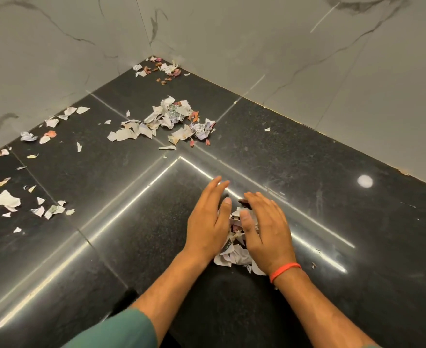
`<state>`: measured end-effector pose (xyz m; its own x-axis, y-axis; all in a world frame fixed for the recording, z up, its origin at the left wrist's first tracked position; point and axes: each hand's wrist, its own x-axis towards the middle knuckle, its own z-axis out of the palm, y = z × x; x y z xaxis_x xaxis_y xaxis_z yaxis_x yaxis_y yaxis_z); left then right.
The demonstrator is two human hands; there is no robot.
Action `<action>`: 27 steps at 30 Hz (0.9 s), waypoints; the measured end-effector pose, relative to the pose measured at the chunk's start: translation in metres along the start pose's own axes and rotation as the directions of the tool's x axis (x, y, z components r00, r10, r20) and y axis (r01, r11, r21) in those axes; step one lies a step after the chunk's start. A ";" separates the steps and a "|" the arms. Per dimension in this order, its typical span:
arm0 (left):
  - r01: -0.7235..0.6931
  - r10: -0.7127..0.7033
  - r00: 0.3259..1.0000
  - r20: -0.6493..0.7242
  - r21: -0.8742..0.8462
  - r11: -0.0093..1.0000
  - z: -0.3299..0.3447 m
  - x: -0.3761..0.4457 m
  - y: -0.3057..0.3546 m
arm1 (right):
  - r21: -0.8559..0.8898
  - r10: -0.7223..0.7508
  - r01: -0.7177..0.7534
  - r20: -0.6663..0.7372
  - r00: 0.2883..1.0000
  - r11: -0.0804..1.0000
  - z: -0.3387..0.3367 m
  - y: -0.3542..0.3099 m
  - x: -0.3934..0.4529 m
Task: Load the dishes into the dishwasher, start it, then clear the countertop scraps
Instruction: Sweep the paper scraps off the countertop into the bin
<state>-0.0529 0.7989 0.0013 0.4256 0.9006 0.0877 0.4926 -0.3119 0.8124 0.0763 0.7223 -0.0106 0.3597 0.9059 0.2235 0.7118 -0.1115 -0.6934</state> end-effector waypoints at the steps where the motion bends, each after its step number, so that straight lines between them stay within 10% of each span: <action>1: -0.028 0.024 0.998 0.066 0.050 0.998 0.001 0.003 0.002 | 0.012 -0.019 0.019 0.025 1.000 1.000 -0.002 0.000 -0.001; 5: -0.111 0.111 0.967 0.231 -0.013 0.994 0.005 -0.002 0.005 | 0.250 -0.037 0.049 -0.051 0.998 0.967 -0.012 -0.003 -0.004; 9: -0.081 0.092 0.994 0.054 -0.185 0.979 -0.006 -0.023 0.009 | 0.418 0.196 -0.089 -0.218 0.956 0.904 -0.023 0.004 -0.009; 15: 0.018 -0.017 0.999 -0.035 0.012 1.000 -0.015 -0.029 -0.004 | 0.011 0.068 -0.068 0.030 0.997 0.998 -0.020 0.014 -0.013; 20: -0.104 0.114 0.988 0.108 -0.093 0.990 0.011 -0.052 0.015 | 0.175 -0.092 0.075 0.089 0.992 0.982 -0.026 0.009 -0.027; 27: 0.069 -0.110 0.977 -0.183 -0.217 0.974 0.013 -0.071 0.018 | 0.010 0.087 -0.087 0.040 0.995 0.996 -0.038 0.026 -0.041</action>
<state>-0.0644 0.7253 0.0016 0.2229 0.9695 0.1015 0.3444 -0.1757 0.9222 0.1028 0.6666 -0.0117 0.3959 0.9083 0.1351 0.6716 -0.1860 -0.7172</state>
